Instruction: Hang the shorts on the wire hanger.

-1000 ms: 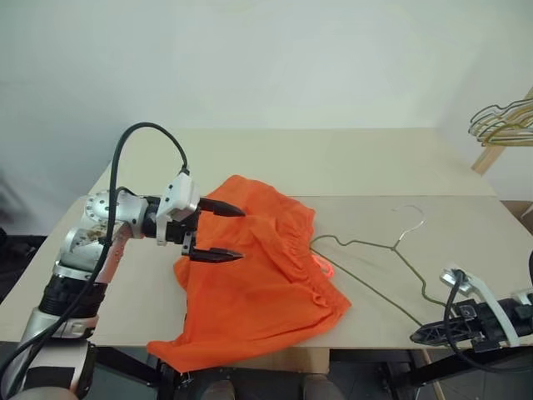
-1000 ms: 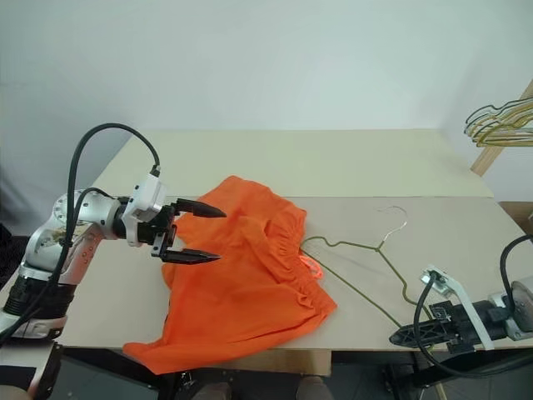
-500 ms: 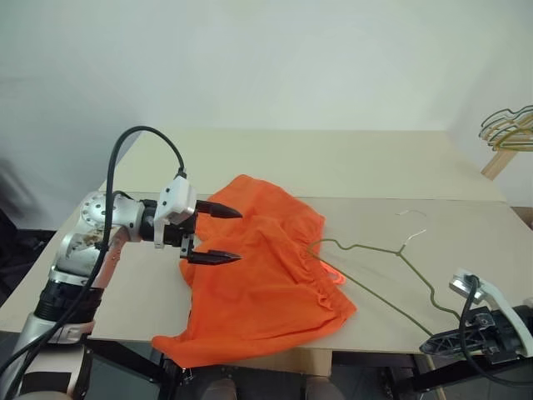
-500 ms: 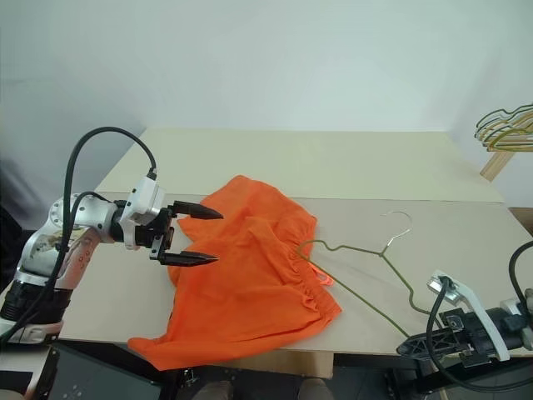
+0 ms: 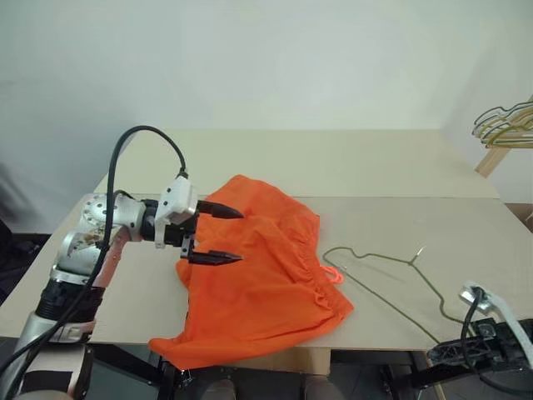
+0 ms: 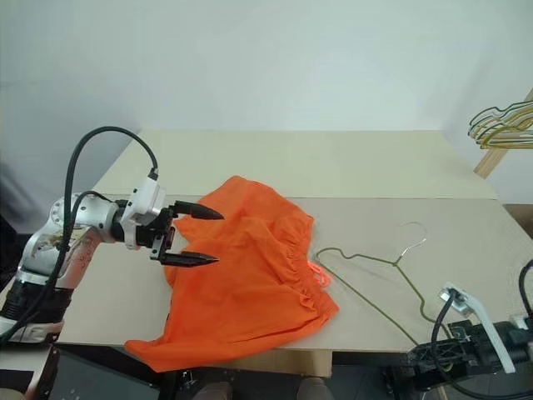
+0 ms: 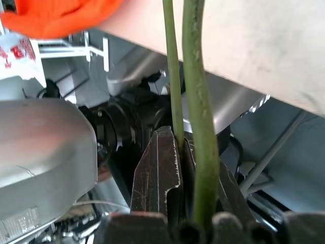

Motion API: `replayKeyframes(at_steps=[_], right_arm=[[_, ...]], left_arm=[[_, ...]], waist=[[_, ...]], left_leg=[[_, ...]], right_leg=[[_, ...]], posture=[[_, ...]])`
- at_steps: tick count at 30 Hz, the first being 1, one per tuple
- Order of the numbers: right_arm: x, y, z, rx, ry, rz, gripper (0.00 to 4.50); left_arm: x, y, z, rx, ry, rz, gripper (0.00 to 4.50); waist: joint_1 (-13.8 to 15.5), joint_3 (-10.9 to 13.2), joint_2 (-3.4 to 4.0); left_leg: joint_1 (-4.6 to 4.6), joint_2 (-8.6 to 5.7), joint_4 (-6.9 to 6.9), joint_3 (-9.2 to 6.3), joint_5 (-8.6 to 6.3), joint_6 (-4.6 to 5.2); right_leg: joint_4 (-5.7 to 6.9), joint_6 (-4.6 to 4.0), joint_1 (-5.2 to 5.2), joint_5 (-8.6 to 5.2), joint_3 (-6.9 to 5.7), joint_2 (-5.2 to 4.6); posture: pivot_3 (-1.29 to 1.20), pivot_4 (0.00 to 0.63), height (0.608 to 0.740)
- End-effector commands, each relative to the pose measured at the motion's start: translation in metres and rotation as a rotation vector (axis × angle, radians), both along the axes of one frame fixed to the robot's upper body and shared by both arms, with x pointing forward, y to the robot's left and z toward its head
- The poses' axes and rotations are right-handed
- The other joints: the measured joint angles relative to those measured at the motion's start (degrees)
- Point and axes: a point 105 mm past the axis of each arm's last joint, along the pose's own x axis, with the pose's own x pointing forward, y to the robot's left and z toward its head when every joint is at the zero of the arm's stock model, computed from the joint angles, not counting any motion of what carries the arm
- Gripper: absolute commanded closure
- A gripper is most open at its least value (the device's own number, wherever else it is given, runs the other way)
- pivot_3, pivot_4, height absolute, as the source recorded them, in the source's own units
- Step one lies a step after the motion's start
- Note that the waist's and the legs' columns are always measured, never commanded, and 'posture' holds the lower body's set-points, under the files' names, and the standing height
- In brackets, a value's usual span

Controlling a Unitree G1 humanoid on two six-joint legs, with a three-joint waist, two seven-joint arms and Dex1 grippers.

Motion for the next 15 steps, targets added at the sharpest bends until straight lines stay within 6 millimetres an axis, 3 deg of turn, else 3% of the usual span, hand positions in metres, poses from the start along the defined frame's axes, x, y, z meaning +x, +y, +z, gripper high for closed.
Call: replayKeyframes(at_steps=[1, 11, 15], right_arm=[[-0.002, 0.011, 0.003, 0.017, 0.001, 0.076, 4.5], [-0.003, 0.009, 0.023, 0.06, -0.014, 0.127, 4.5], [0.001, 0.027, 0.03, 0.135, -0.045, 0.185, 4.5]], left_arm=[[0.001, -0.002, 0.009, 0.004, -0.039, -0.02, 0.05], [-0.009, -0.002, 0.005, 0.004, -0.021, -0.027, 0.05], [-0.01, -0.002, 0.005, 0.001, -0.023, -0.017, 0.05]], waist=[[0.02, 0.0, 0.0], [0.1, 0.04, 0.0], [0.14, 0.04, 0.01]], left_leg=[[0.0, -0.01, 0.0, 0.01, 0.0, 0.0], [0.01, 0.03, -0.01, 0.0, 0.0, 0.0], [0.01, 0.02, -0.01, 0.01, 0.0, 0.0]], right_leg=[[0.0, 0.0, 0.0, 0.0, 0.01, 0.0], [-0.01, 0.0, -0.01, 0.0, -0.01, 0.01], [-0.01, 0.0, 0.0, 0.0, 0.01, 0.01]], posture=[[-0.06, 0.031, 0.74], [-0.03, 0.033, 0.74], [-0.02, 0.023, 0.74]])
